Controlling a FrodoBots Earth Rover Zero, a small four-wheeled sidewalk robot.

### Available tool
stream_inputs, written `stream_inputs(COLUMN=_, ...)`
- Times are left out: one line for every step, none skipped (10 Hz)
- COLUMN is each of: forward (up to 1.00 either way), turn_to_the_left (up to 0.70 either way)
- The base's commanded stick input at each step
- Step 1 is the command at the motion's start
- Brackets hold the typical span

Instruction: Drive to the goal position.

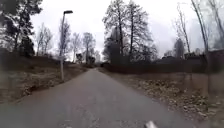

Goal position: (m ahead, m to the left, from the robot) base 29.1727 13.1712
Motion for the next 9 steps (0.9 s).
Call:
stream_inputs(forward=0.70, turn_to_the_left=0.00)
stream_inputs(forward=0.70, turn_to_the_left=0.00)
stream_inputs(forward=0.70, turn_to_the_left=-0.09)
stream_inputs(forward=0.70, turn_to_the_left=-0.27)
stream_inputs(forward=0.70, turn_to_the_left=-0.35)
stream_inputs(forward=0.70, turn_to_the_left=-0.34)
stream_inputs(forward=0.70, turn_to_the_left=-0.17)
stream_inputs(forward=0.70, turn_to_the_left=-0.02)
stream_inputs(forward=0.70, turn_to_the_left=0.00)
